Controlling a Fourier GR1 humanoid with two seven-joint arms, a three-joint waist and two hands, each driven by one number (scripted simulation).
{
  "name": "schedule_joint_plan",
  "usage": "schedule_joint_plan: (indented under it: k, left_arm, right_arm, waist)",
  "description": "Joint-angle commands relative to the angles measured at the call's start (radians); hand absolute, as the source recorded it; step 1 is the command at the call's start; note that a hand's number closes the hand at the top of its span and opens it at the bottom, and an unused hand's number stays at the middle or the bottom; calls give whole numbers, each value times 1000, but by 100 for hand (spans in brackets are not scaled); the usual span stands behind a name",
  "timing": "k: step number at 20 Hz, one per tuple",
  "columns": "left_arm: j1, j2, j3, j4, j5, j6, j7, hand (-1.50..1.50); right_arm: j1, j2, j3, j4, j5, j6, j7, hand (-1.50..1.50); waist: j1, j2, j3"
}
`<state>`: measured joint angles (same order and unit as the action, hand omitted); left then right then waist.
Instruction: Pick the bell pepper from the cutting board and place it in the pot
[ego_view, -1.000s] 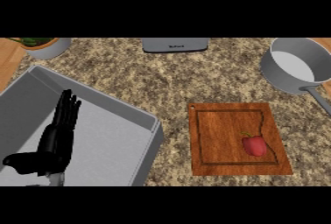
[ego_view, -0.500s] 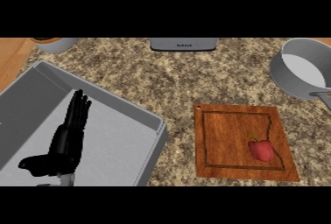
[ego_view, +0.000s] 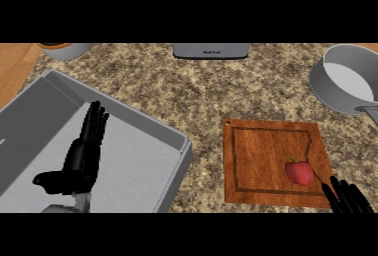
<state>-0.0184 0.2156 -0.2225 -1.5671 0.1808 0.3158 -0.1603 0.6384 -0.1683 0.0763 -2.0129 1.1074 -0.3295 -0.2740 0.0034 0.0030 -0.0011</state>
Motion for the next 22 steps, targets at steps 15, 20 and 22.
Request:
schedule_joint_plan:
  k: [15, 20, 22]
  left_arm:
    - [64, -65, 54, -5, -60, -66, -30, 0]
    - [28, -75, 63, -38, -94, -59, 49, 0]
    - [74, -60, 92, -30, -61, -99, -7, 0]
  right_arm:
    - [-262, 30, -73, 259, 109, 87, 122, -150]
    - [-343, 55, -65, 316, 130, 94, 152, -150]
    - [-301, 10, -113, 296, 68, 87, 100, -150]
  waist:
    - [-5, -4, 1]
    - [-4, -3, 1]
    - [-5, -4, 1]
